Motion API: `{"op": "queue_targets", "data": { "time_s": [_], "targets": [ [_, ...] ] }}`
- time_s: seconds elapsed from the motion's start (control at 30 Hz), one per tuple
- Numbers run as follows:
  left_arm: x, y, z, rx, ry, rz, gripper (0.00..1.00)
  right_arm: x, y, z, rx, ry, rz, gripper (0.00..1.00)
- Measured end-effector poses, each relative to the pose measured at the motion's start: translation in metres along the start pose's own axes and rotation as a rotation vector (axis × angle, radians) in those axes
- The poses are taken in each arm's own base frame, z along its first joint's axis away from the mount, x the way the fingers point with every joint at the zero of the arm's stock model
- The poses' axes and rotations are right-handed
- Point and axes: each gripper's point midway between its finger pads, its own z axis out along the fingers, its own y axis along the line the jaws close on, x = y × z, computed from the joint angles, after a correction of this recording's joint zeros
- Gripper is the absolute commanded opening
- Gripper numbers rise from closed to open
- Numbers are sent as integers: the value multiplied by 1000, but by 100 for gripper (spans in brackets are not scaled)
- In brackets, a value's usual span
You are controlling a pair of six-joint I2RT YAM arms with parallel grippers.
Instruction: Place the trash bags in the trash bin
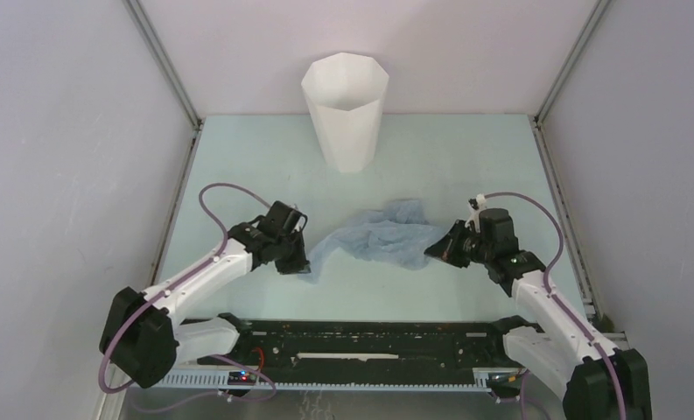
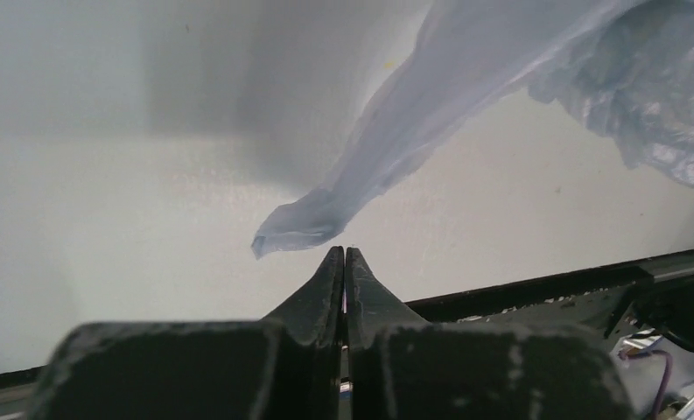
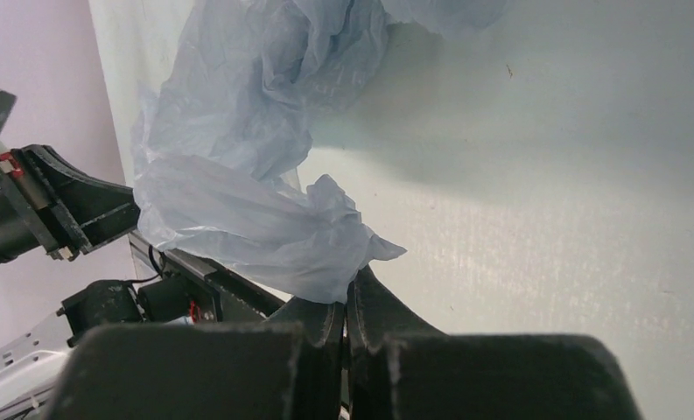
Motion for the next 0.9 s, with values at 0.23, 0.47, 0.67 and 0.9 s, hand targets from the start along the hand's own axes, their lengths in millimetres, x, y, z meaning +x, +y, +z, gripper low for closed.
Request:
{"op": "queue_targets", "data": {
  "time_s": [0.23, 0.47, 0.67, 0.9],
  "targets": [
    [-62, -39, -18, -39, -64, 44, 0, -23, 15, 18, 57, 113, 62, 0],
    [-183, -148, -149, 196, -459, 67, 0, -146, 168, -55, -114, -194, -186, 0],
    [-176, -138, -260, 357, -751, 60, 0, -113, 281, -186, -467, -463, -487, 0],
    [-104, -53, -61, 44, -280, -4, 0, -37, 123, -42, -121, -162, -344, 0]
  ]
}}
